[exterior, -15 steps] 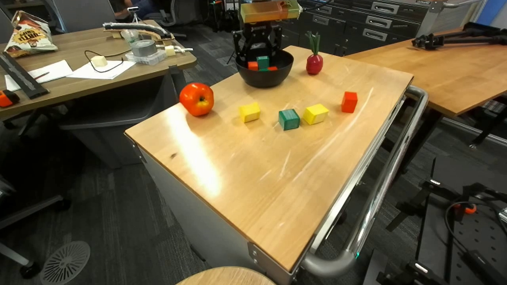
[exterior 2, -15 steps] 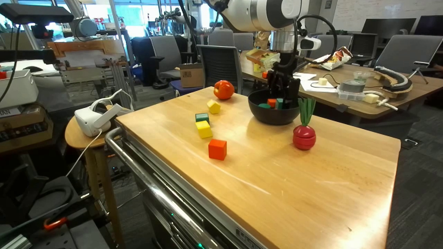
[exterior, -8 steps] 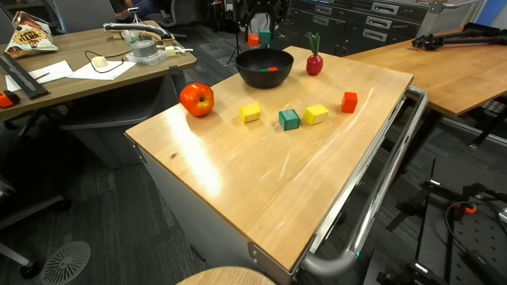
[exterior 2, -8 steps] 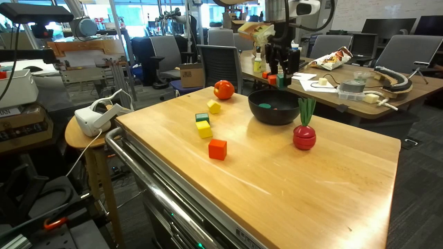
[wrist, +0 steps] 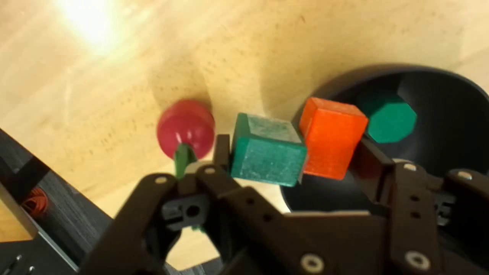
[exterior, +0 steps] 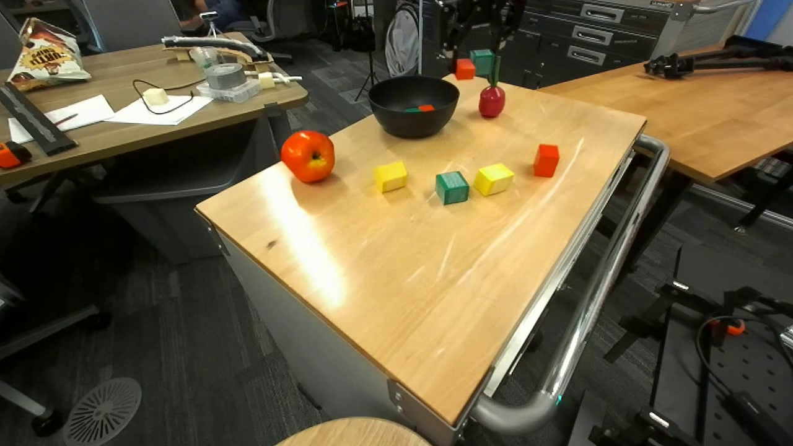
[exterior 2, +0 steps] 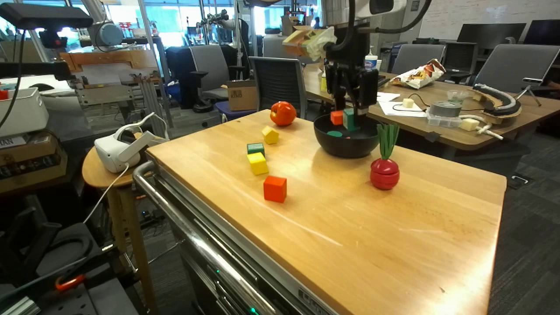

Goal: Move the apple to the left, take the radish and blocks out of the black bowl

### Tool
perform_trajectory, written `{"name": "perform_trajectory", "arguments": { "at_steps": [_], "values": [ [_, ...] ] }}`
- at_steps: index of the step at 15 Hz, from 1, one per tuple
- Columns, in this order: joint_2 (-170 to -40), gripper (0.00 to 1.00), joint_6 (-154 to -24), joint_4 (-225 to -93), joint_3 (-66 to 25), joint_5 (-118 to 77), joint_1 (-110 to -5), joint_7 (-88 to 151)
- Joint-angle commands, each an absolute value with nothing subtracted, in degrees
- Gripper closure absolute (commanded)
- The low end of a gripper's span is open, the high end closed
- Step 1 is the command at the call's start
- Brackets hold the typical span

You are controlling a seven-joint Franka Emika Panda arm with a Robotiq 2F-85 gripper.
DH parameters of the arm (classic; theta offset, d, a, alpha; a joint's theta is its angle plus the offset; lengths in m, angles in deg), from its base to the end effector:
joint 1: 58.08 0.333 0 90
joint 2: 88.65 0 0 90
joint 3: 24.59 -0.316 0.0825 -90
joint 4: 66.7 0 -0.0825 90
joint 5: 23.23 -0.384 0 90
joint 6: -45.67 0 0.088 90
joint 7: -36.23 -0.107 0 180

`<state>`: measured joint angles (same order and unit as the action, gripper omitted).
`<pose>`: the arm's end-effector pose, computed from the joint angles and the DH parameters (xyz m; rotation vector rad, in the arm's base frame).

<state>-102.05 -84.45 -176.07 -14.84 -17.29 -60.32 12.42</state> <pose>0.6088 -0.1268 0.3901 2.9095 -0.8304 0.2160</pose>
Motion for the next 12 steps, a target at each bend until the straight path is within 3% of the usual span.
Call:
{"name": "perform_trajectory", "arguments": {
  "at_steps": [1,5,12],
  "values": [
    [-92.9,0.49,-87.0,-190.4,-13.9,-15.6,-62.3,14.4],
    [-90.2,0.49,-89.1,-197.7,-13.3,-16.5,-65.1,17.2],
    [-94.0,0.49,-107.3,-199.5,-15.4,-22.7,-64.9,16.5]
  ]
}}
